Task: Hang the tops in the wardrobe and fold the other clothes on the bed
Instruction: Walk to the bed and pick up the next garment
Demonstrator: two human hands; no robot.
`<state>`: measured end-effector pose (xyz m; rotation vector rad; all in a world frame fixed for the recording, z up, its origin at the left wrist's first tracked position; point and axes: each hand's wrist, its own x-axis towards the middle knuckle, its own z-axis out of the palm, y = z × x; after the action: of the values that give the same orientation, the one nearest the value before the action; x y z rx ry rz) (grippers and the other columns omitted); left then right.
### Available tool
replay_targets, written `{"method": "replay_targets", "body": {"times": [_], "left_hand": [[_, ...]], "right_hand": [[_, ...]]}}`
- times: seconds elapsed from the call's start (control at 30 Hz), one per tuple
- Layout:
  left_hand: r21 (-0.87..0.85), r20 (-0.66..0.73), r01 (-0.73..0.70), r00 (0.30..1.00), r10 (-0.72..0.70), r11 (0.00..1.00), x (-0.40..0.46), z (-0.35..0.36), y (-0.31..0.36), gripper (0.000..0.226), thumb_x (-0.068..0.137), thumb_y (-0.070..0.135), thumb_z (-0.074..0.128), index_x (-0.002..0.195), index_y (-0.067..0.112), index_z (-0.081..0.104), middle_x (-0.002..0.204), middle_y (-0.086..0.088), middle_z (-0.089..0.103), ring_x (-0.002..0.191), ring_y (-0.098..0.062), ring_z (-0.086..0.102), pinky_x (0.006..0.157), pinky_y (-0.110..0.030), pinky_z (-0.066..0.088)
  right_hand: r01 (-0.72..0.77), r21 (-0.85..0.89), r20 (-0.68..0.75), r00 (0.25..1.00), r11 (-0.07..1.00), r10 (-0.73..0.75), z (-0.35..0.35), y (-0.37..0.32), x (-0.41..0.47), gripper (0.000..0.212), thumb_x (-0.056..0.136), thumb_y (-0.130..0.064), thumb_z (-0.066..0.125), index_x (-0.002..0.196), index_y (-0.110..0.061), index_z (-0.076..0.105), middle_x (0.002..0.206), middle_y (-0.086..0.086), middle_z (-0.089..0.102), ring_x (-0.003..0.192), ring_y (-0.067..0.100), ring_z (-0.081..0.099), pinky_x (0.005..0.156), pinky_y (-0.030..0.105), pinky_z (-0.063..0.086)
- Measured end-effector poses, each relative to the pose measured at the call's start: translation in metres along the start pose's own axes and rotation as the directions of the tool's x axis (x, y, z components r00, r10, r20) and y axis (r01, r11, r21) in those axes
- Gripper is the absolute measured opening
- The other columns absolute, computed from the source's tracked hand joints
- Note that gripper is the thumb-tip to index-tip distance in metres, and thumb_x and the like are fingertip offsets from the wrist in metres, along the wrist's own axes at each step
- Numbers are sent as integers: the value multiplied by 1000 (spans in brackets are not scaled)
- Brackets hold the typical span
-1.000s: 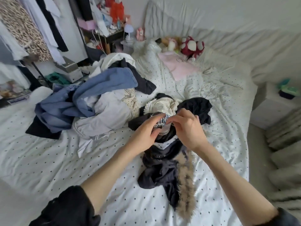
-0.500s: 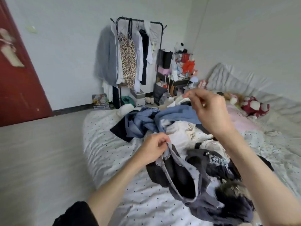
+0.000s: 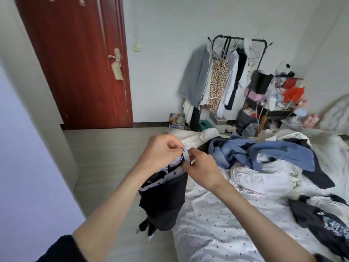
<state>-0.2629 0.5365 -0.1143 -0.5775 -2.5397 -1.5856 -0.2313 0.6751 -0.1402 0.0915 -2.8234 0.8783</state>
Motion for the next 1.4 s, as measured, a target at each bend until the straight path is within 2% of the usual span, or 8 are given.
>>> {"method": "replay_targets", "body": {"times": [0.23, 0.4, 0.53, 0.63, 0.93, 1.17, 1.3, 1.4], "left_hand": [[231, -104, 76, 993, -53, 970, -51, -116, -60, 12, 82, 11, 70, 77, 19, 63, 71, 2, 63, 62, -4, 53, 56, -7, 36], [401, -274, 339, 931, -242, 851, -113, -190, -119, 25, 86, 3, 61, 74, 23, 51, 77, 6, 50, 65, -4, 46, 59, -8, 35], [396, -512, 586, 780, -360, 707, -161, -238, -149, 24, 79, -2, 56, 81, 21, 61, 75, 8, 48, 75, -15, 48, 60, -11, 32], [353, -650, 716, 651, -393, 602, -197, -272, -157, 20, 78, 3, 59, 89, 16, 69, 79, 5, 56, 79, -16, 51, 66, -17, 30], [-56, -900, 798, 220, -377, 600, -274, -325, -136, 21, 84, 7, 58, 83, 27, 67, 72, 8, 65, 69, -11, 59, 58, -4, 38], [-105, -957, 881, 37, -289, 462, -322, -336, -116, 13, 85, 13, 65, 76, 22, 64, 65, 6, 65, 63, -6, 57, 58, -7, 38], [-134, -985, 904, -77, -155, 406, -349, -348, -100, 13, 85, 8, 62, 78, 20, 61, 64, 6, 58, 62, -3, 53, 56, -5, 39], [-145, -989, 925, -134, -55, 351, -379, -363, -89, 17, 82, 2, 59, 82, 19, 61, 60, 3, 52, 57, -7, 48, 55, -3, 37]], "right_hand": [[107, 173, 64, 991, 979, -120, 57, -94, 33, 15, 85, -8, 51, 81, -17, 62, 69, -4, 58, 72, 20, 52, 64, 24, 35], [222, 293, 272, 913, 930, -304, 114, -167, 42, 19, 88, -8, 48, 81, -11, 66, 74, 1, 62, 71, 16, 56, 68, 27, 42], [204, 411, 379, 848, 889, -370, 150, -209, 48, 32, 88, -6, 48, 60, -20, 52, 55, -6, 46, 50, 7, 44, 45, 11, 33], [254, 422, 465, 763, 870, -448, 182, -241, 51, 27, 86, -9, 46, 60, -12, 44, 54, -1, 37, 52, 14, 36, 50, 24, 30], [769, 405, 487, 276, 494, -829, 264, -316, 50, 23, 89, -40, 57, 103, -22, 58, 62, -13, 50, 60, 13, 49, 69, 26, 37], [944, 231, 318, 156, 236, -935, 320, -375, 45, 26, 91, -14, 42, 111, -18, 57, 105, -3, 65, 93, 22, 61, 87, 32, 32], [976, 169, 296, 82, 137, -952, 337, -420, 36, 27, 88, -11, 48, 112, -18, 59, 109, -1, 61, 105, 21, 54, 87, 34, 32], [960, 259, 117, 81, 109, -990, 341, -463, 25, 28, 83, -9, 53, 106, -18, 66, 106, -1, 61, 107, 22, 48, 86, 35, 25]]}}
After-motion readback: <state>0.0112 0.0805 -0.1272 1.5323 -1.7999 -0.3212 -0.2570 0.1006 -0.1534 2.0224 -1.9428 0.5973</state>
